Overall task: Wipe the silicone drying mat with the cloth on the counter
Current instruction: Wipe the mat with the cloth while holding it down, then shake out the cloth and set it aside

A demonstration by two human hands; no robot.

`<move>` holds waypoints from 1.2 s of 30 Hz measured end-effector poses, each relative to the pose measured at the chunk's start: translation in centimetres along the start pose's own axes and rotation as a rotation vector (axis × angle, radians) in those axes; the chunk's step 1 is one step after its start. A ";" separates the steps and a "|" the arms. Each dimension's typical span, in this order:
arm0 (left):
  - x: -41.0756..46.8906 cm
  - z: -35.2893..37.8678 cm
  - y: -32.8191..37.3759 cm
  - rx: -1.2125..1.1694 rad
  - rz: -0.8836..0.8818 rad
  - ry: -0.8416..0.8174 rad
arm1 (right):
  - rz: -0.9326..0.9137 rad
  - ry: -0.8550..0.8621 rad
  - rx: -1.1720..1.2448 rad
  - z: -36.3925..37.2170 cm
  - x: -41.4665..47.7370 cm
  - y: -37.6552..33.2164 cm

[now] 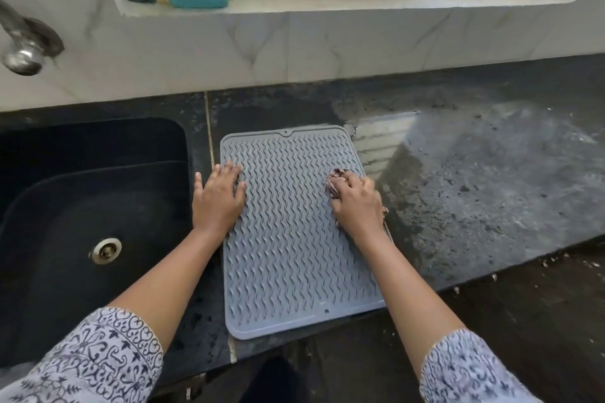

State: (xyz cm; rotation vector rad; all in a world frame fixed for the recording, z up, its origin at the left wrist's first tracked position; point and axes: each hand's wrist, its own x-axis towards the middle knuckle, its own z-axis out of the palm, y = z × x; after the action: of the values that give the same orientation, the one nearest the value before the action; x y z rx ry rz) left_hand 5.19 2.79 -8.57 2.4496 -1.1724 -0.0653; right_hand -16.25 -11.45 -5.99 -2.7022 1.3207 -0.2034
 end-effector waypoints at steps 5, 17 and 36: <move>0.0 -0.2 0.2 0.005 -0.001 -0.019 | 0.216 0.071 -0.015 -0.6 1.9 2.1; 0.1 -0.1 0.1 0.028 -0.007 0.004 | -0.207 -0.052 0.062 1.4 6.8 -8.4; 4.5 0.1 6.1 -0.260 -0.229 -0.111 | 0.299 -0.472 0.480 -2.4 12.2 -6.6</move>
State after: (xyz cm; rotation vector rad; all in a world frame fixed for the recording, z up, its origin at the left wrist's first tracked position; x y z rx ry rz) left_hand 3.55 -4.04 -5.64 2.3579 -0.8594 -0.4000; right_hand -4.15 -17.24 -1.74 -1.9692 1.2978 0.1284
